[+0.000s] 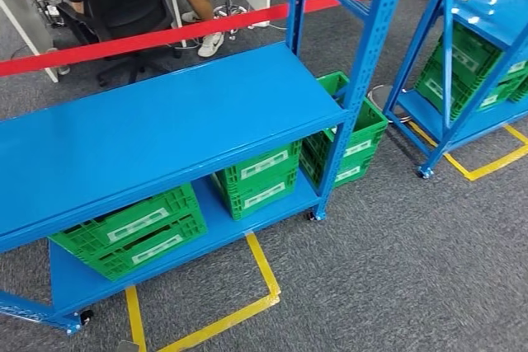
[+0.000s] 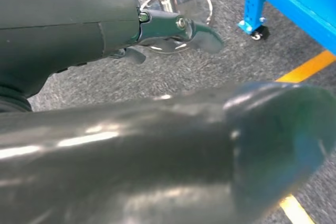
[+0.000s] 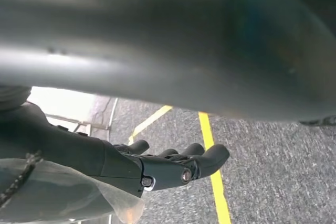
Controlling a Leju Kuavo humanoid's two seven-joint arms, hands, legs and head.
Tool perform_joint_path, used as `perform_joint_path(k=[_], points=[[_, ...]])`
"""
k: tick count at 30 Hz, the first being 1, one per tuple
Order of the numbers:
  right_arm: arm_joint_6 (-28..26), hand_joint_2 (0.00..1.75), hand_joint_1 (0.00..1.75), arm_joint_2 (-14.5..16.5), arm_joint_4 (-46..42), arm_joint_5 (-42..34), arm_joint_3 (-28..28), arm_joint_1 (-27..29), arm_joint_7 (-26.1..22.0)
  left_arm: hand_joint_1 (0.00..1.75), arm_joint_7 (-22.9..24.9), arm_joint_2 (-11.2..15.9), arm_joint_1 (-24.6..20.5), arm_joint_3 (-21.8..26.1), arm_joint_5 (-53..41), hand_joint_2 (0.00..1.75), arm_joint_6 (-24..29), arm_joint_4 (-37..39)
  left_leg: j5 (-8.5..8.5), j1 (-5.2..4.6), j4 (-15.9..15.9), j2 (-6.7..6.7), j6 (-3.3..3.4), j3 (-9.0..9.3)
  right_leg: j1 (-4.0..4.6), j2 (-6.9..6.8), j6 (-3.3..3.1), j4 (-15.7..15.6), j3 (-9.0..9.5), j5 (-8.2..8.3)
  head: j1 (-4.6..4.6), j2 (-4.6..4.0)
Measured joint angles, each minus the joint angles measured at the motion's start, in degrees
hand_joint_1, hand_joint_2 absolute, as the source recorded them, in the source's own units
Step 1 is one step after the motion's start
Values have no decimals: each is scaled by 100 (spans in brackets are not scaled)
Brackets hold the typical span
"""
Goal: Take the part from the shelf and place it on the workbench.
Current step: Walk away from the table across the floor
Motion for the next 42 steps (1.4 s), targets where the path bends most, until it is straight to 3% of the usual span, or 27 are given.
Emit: perform_joint_path(k=[2,3,4,6,7,8,9,11,12,14,16,18,20,22,23,24,25,27,29,31,32,34,36,38,39,40,42], points=[[1,0,0,3,0,1,0,-42,3,0,-1,-2,-17,1,1,0,0,0,24,10,-47,-85,63,47,-21,33,59,46,33,-103,10,0],[1,0,0,4,0,-2,-1,-54,-2,0,-1,-1,-28,1,1,0,0,0,26,23,-76,-127,95,67,-29,92,84,207,-43,-209,10,0],[1,0,0,3,1,-3,-2,-55,-13,0,-1,0,-36,1,1,0,0,0,21,32,-92,-167,122,86,-41,168,103,489,-199,-350,13,0],[1,0,0,2,1,-6,-4,-34,-38,0,-1,4,-41,1,2,0,0,0,-14,31,-96,-260,155,97,-54,240,132,1262,-691,-620,14,0],[1,0,0,2,0,-5,-4,-23,-39,0,-1,3,-37,1,1,0,0,0,-34,31,-96,-315,157,110,-59,246,143,1542,-915,-646,15,0],[1,0,0,2,0,-3,-3,-15,-27,0,-1,2,-33,1,1,0,0,0,-57,31,-95,-377,152,130,-62,249,146,1643,-1067,-559,14,0],[0,0,0,2,0,-2,-3,-13,-12,0,-2,0,-30,1,1,0,0,0,-80,33,-94,-446,140,160,-64,262,142,1524,-1113,-351,16,0],[-1,0,0,2,0,1,-3,-13,14,0,-4,-5,-32,1,1,0,0,0,-129,39,-95,-581,104,230,-72,414,106,869,-964,188,13,0],[-2,0,0,2,0,-1,-4,-13,4,0,-7,-8,-38,1,1,0,0,0,-152,39,-90,-649,78,252,-78,534,83,550,-862,364,9,0],[0,0,0,2,0,-3,-5,-17,-51,0,-16,-13,-40,1,1,0,-2,1,-168,55,-93,-763,7,250,-72,687,39,271,-733,440,3,0],[3,0,0,4,-1,-3,-2,-28,-90,0,-26,-14,-21,2,0,0,-2,2,-165,75,-106,-843,-73,231,-67,614,-12,227,-684,442,3,0],[4,0,0,9,-2,-2,1,-36,-89,0,-33,-10,-12,4,-1,0,-1,2,-270,60,19,-639,-141,178,-88,482,-83,170,-643,462,-20,0],[6,0,0,11,-3,1,-1,-23,-91,0,-36,-10,-30,4,-1,0,-1,2,-588,45,556,-296,-201,-62,-95,311,-138,132,-600,454,-57,0],[7,0,0,13,-3,1,-2,-11,-92,0,-37,-13,-39,3,-3,0,-1,2,-887,58,1279,-175,-248,-402,-87,130,-163,131,-573,424,-70,0],[7,0,0,13,-3,1,-2,-12,-92,0,-38,-13,-33,3,-3,0,-1,2,-895,63,1447,-160,-260,-479,-85,48,-165,131,-557,407,-72,0],[7,0,0,13,-3,1,-1,-15,-92,0,-38,-10,-24,4,-3,0,0,2,-789,65,1396,-144,-263,-450,-83,-27,-162,132,-535,389,-71,0],[7,0,0,14,-3,1,-1,-18,-92,0,-38,-8,-16,4,-2,0,0,2,-592,63,1120,-112,-253,-312,-82,-93,-155,132,-504,369,-73,0],[8,0,0,17,-3,0,-1,-25,-92,0,-39,-2,-17,5,-2,0,0,2,-230,24,332,119,-189,80,-64,-212,-113,136,-459,310,-76,0],[9,0,0,19,-3,-1,-1,-30,-92,0,-43,0,-33,5,-4,0,-1,2,-139,-21,-91,300,-100,282,-30,-327,-52,136,-437,253,-71,0],[9,0,0,19,-3,-2,0,-51,-91,0,-45,-2,-27,5,-6,0,-1,2,-159,-30,-131,228,-28,285,-14,-448,-4,114,-369,228,-65,0],[9,0,0,19,-3,-1,1,-66,-88,0,-46,-8,-17,5,-5,0,0,2,-146,-18,-153,168,7,293,-18,-428,22,122,-340,198,-59,0],[9,0,0,19,-3,1,0,-71,-94,0,-45,-10,-19,5,-4,0,0,2,-108,21,-197,38,72,306,-35,-157,75,407,-435,-6,-29,0],[9,0,0,17,-3,1,-2,-50,-119,0,-46,-9,-33,7,-3,0,0,2,-92,41,-205,-102,100,293,-60,168,104,1148,-808,-362,-1,0],[8,0,0,17,-3,1,-2,-30,-125,0,-46,-12,-31,7,-3,0,0,2,-92,41,-203,-251,102,289,-69,250,116,1754,-1167,-505,-1,0],[7,0,0,17,-3,2,-2,-26,-114,0,-46,-13,-27,7,-3,0,0,2,-95,43,-202,-327,99,296,-71,259,116,1764,-1220,-402,0,0],[7,0,0,17,-3,2,-2,-24,-104,0,-46,-14,-26,7,-3,0,0,2,-100,47,-200,-407,92,308,-76,275,114,1530,-1161,-185,0,0],[7,0,0,17,-2,2,-3,-26,-93,0,-46,-15,-31,7,-3,0,0,2,-116,50,-189,-558,55,326,-99,454,107,720,-853,265,1,0]])
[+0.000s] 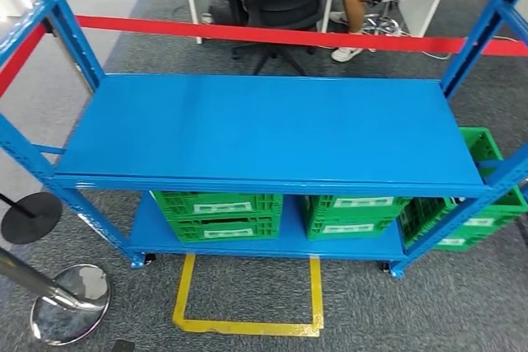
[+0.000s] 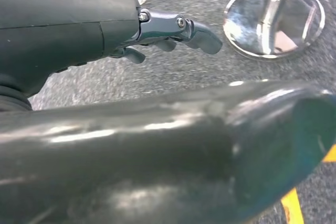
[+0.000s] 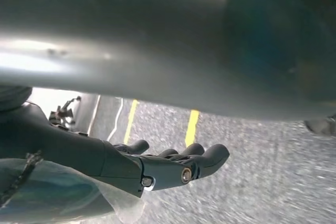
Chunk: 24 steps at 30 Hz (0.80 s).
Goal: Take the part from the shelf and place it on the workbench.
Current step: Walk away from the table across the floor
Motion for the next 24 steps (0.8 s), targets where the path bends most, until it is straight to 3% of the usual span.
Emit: perform_joint_path(k=[1,3,5,7,9,11,12,13,15,17,21,22,24], points=[[1,0,0,0,1,-1,-1,-1,-15,0,1,0,-4,0,-1,0,0,0,-6,-1,12,-71,-31,-4,-12,109,-8,-315,132,118,-3,0],[1,0,0,0,2,-3,-3,0,-47,0,1,1,-1,0,-5,0,1,0,5,3,18,-182,-104,-35,-9,220,-46,-510,243,126,-6,0],[1,0,0,1,2,-3,0,-5,-56,0,0,6,17,1,-14,0,5,0,16,23,14,-246,-173,-58,-5,111,-128,-536,278,153,-5,0],[1,0,0,2,2,-3,1,-4,-50,0,1,12,15,2,-30,0,13,0,-142,14,235,-44,-227,-158,-16,-25,-210,-572,294,179,-40,0],[3,0,0,2,2,-3,-2,12,-51,0,2,9,-7,2,-48,0,17,0,-508,5,890,270,-263,-451,-4,-163,-254,-584,299,174,-76,0],[5,0,0,2,2,-3,-4,20,-50,0,5,6,-9,3,-61,0,17,1,-748,9,1534,388,-280,-732,20,-279,-273,-582,298,159,-76,0],[5,0,0,2,1,-3,-4,17,-50,0,7,6,-1,4,-64,0,17,1,-712,9,1608,404,-274,-751,30,-316,-277,-581,303,151,-76,0],[6,0,0,2,1,-3,-4,11,-49,0,8,8,8,5,-69,0,17,1,-569,6,1451,409,-255,-661,41,-340,-279,-581,314,144,-77,0],[15,0,0,4,1,-2,-4,-3,-49,0,8,16,17,8,-79,0,16,1,-188,-19,699,422,-169,-266,62,-368,-272,-584,333,126,-74,0],[25,0,0,7,1,-2,-5,-14,-50,0,3,22,11,8,-88,0,14,1,-54,-51,108,440,-88,29,84,-385,-233,-582,339,102,-70,0],[35,0,0,9,-4,-2,-6,-27,-45,0,-3,15,27,8,-98,0,13,2,-67,-41,-84,434,-15,115,81,-368,-115,-570,345,58,-50,-1],[39,0,0,9,-6,-1,-7,-28,-42,0,-2,16,30,8,-98,0,13,2,-52,-22,-124,432,10,140,80,-326,-88,-447,290,-18,-33,-1],[45,0,0,8,-10,-1,-8,-21,-36,0,-2,24,18,9,-98,0,12,2,-46,-4,-163,427,47,175,69,-231,-40,178,-41,-305,7,-1]])
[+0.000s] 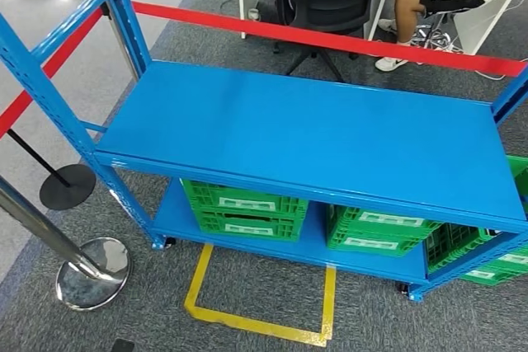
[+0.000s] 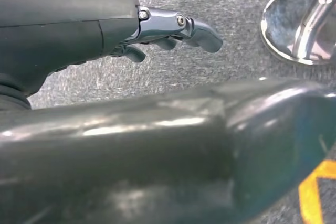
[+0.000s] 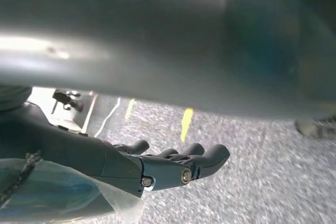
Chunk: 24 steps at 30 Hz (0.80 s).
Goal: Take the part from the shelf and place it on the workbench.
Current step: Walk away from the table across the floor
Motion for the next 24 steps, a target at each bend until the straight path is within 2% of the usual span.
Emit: perform_joint_path(k=[1,2,3,4,6,7,8,9,11,13,14,15,17,18,19,20,21,22,23,24], points=[[2,0,0,0,-2,-1,0,4,0,0,0,5,-3,0,0,0,-2,0,-10,-1,1,-3,10,3,-8,21,19,413,-240,-147,7,1],[4,0,0,0,-3,-1,0,10,2,0,0,8,-3,0,0,0,-4,0,-24,-2,3,-8,14,13,-16,28,37,741,-454,-218,10,1],[5,0,0,0,-4,-1,0,17,5,0,0,9,0,0,0,0,-6,0,-44,-1,5,-16,12,32,-22,30,51,885,-585,-176,12,1],[7,0,0,0,-7,0,0,24,14,0,0,9,1,0,0,0,-9,0,-66,1,6,-27,3,60,-29,30,59,811,-605,-24,14,1],[7,0,0,0,-11,1,-1,33,31,0,0,9,1,0,0,0,-11,0,-134,8,7,-51,-36,142,-46,29,55,96,-342,472,19,1],[7,0,0,0,-13,1,-1,32,37,0,0,9,0,1,0,0,-12,0,-177,-2,18,-62,-68,172,-48,32,42,-276,-172,628,23,1],[8,0,0,0,-15,0,-2,28,28,0,0,10,-2,1,0,0,-12,0,-211,-11,25,-68,-103,191,-47,37,13,-546,-36,714,21,1],[8,0,0,0,-17,-1,-2,24,19,0,0,11,-4,2,0,0,-12,0,-231,-19,30,-73,-135,194,-40,41,-22,-651,29,702,13,1],[8,0,0,0,-21,-2,0,20,2,0,0,15,-10,2,0,0,-12,0,-259,-19,27,-79,-185,208,-33,44,-103,-673,71,657,-4,1],[8,0,0,0,-25,-1,2,19,14,0,-1,23,-18,2,0,0,-12,0,-374,-8,170,-64,-236,176,-48,28,-176,-694,114,633,-30,1],[9,0,0,0,-27,0,2,17,20,0,-2,27,-23,2,-1,0,-13,0,-503,-3,405,-53,-264,74,-59,15,-215,-706,144,618,-42,1],[10,0,0,0,-29,1,1,17,26,0,-2,28,-25,2,-1,0,-13,0,-666,4,772,-39,-287,-107,-57,1,-244,-709,167,595,-56,1],[13,0,0,0,-33,-1,0,17,26,0,-2,28,-19,2,-2,0,-14,0,-930,14,1579,-31,-314,-565,-49,-14,-276,-709,212,547,-63,1],[14,0,0,0,-36,-1,0,19,26,0,-1,31,-11,2,-2,0,-14,0,-919,15,1793,-30,-315,-717,-45,-14,-278,-709,243,521,-66,1],[14,0,0,0,-38,-1,0,23,27,0,-1,33,-3,3,-2,0,-14,0,-777,14,1774,-30,-304,-764,-41,-10,-274,-709,285,493,-67,1],[14,0,0,0,-40,-1,1,26,27,0,0,35,1,3,-1,0,-14,0,-534,11,1532,-29,-283,-704,-38,-7,-266,-709,336,462,-66,1],[14,0,0,1,-41,0,1,28,28,0,0,37,5,4,-1,0,-14,0,-246,3,1146,-27,-248,-579,-35,-5,-255,-710,378,427,-67,1],[14,0,0,1,-41,1,1,25,28,0,0,40,5,5,-1,0,-14,0,-43,-12,787,-21,-206,-450,-26,-8,-236,-709,406,390,-64,1],[14,0,0,2,-42,1,1,21,28,0,0,41,3,5,-2,0,-14,0,59,-26,490,-14,-171,-337,-17,-6,-210,-707,412,356,-61,1],[14,0,0,2,-42,0,1,16,24,0,0,42,0,6,-2,0,-13,0,78,-40,322,-9,-145,-273,-10,-9,-180,-710,404,331,-52,1]])
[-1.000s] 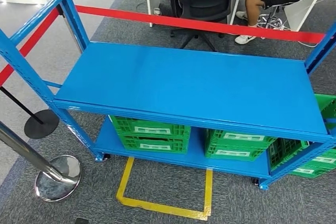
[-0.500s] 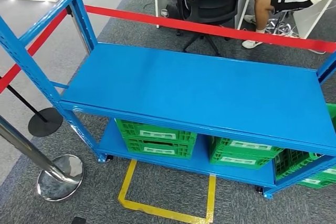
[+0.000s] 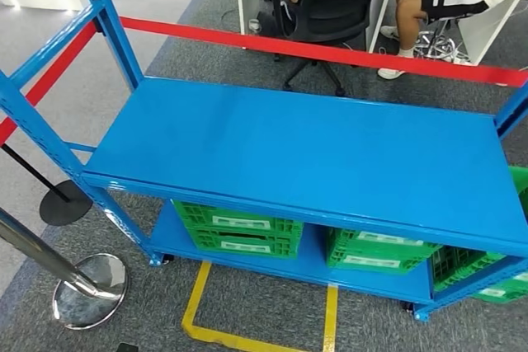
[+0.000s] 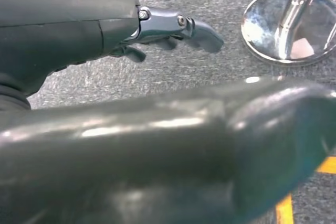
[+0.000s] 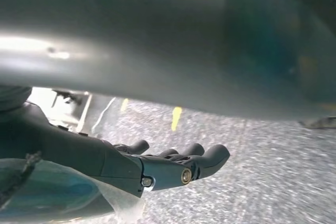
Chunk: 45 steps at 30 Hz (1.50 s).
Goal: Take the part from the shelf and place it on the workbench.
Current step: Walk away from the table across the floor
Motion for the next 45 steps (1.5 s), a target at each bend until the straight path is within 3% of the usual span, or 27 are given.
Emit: perform_joint_path(k=[3,5,8,9,10,12,14,15,18,20,21,23,24,25,26,28,29,31,33,35,40,45], points=[[0,0,0,1,-2,-1,0,-7,1,0,-1,-7,12,1,0,0,4,1,-62,1,-126,-7,50,66,-1,-14,98,-28,25,-42,18,0],[-1,0,0,0,-2,1,0,-9,13,0,-2,-11,21,2,0,0,8,2,-53,32,-192,-7,102,120,-4,7,155,194,-57,-190,28,0],[-5,0,0,0,-2,-1,-3,-2,13,0,-2,-14,5,13,3,0,5,2,-96,38,-209,19,157,175,-21,41,213,1283,-694,-630,36,0],[-7,0,0,-1,-3,-1,-4,3,14,0,-2,-18,3,19,4,0,2,2,-123,37,-209,29,163,201,-24,42,225,1547,-890,-653,34,0],[-7,0,0,-1,-3,-1,-5,9,15,0,-1,-21,3,25,4,0,-1,2,-153,37,-208,37,160,236,-27,40,232,1594,-981,-550,35,0],[-8,0,0,-2,-5,1,-5,16,20,0,7,-28,2,32,3,0,-7,2,-234,41,-207,59,133,343,-32,-1,228,1016,-816,-42,36,0],[-4,0,0,-2,-9,1,-5,4,22,0,19,-28,3,39,11,0,-18,2,-325,21,-196,88,74,435,-11,-105,188,346,-522,299,38,0],[-4,0,0,-2,-10,1,-5,-7,14,0,26,-24,2,46,17,0,-24,2,-355,8,-189,107,44,459,2,-136,156,187,-441,342,35,0],[-118,0,0,-1,15,-6,-2,-18,-2,0,71,-5,-20,80,38,0,-30,2,-411,4,-183,162,-22,497,15,-80,49,134,-397,317,21,0],[-246,0,0,3,68,-27,1,-20,12,0,87,1,-35,93,43,0,-26,4,-568,15,10,139,-73,439,-9,-55,-20,109,-372,312,2,0],[-284,0,0,4,92,-44,2,-26,18,0,90,2,-37,99,43,0,-23,7,-721,23,280,118,-101,316,-19,-50,-50,99,-360,308,-10,0],[-316,0,0,4,130,-80,1,-35,20,0,101,2,-35,118,43,0,-17,14,-1051,35,1077,97,-135,-96,-17,-32,-89,98,-350,290,-20,0],[-319,0,0,4,143,-92,0,-38,20,0,109,3,-29,127,43,0,-12,17,-1120,39,1387,96,-142,-277,-16,-19,-96,98,-342,282,-20,0],[-319,0,0,4,154,-100,-1,-37,20,0,115,3,-23,134,44,0,-7,20,-1065,39,1503,95,-139,-372,-15,-4,-97,98,-328,273,-20,0],[-319,0,0,4,162,-103,-1,-37,20,0,119,4,-18,138,44,0,-2,23,-891,39,1382,93,-126,-359,-15,13,-95,98,-306,262,-21,0],[-319,0,0,5,176,-105,-1,-37,20,0,120,7,-14,150,43,0,4,27,-400,33,685,76,-73,-109,-14,39,-76,97,-275,238,-18,0],[-318,0,0,5,184,-105,-1,-41,20,0,120,10,-18,157,42,0,5,30,-242,25,332,60,-43,26,-4,50,-55,103,-265,221,-16,0],[-316,0,0,4,195,-109,-1,-46,20,0,121,7,-28,168,41,87,10,37,-150,18,-57,34,-42,155,22,57,-37,122,-286,199,-9,0],[-301,87,0,1,198,-123,-2,-42,20,0,131,0,-24,172,42,175,15,46,-161,18,-120,32,-78,159,32,54,-47,120,-290,201,-2,0],[-273,175,0,-1,198,-138,-3,-36,20,0,152,0,-14,177,40,175,8,50,-165,8,-120,29,-62,162,25,52,-37,87,-276,217,-1,0],[-380,175,0,-13,198,-168,35,-15,20,0,252,14,-22,128,77,175,-151,68,-170,-2,-118,29,-16,169,17,57,16,38,-228,246,-1,0],[-517,175,0,-77,198,-674,321,15,22,0,417,88,12,-188,482,175,-257,69,-175,-10,-114,30,6,171,8,57,43,30,-227,249,-3,0]])
